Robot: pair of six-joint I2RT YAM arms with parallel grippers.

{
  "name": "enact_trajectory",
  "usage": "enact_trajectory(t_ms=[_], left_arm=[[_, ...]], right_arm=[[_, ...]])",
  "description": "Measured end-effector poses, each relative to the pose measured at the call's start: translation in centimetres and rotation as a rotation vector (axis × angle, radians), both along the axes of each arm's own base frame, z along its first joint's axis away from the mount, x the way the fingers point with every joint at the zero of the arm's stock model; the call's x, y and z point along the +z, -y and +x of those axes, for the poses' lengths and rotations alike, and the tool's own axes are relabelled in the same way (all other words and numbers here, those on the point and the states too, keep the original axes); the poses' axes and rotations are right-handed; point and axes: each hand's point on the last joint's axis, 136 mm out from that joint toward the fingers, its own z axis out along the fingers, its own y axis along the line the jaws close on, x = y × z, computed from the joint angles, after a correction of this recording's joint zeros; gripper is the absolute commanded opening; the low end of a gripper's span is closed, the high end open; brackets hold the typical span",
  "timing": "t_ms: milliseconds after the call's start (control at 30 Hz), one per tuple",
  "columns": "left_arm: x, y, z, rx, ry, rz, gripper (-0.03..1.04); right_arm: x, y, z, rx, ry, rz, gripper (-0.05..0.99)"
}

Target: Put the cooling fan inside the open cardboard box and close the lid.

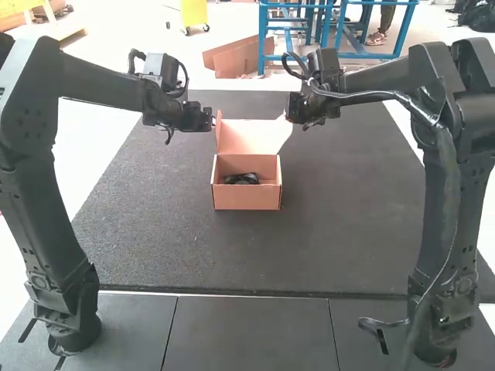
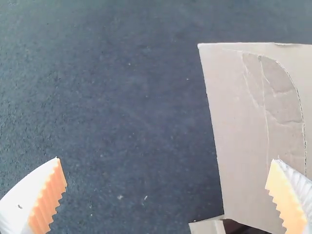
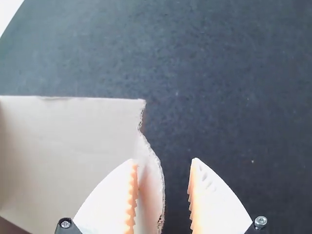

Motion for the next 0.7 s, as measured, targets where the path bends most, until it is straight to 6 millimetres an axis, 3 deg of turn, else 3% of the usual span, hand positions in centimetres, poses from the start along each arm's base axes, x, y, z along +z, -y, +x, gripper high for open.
enact_trajectory(t_ms=[233, 700], left_arm=[[-0.16, -0.03, -0.12, 0.000, -0.008, 0.002, 0.97], [-0.46, 0.00, -0.37, 0.001, -0.024, 0.002, 0.97]], right_arm=[[0.02, -0.06, -0.03, 0.001, -0.002, 0.006, -0.01], [0.37, -0.57, -0.44, 0.012, -0.001, 0.006, -0.02]])
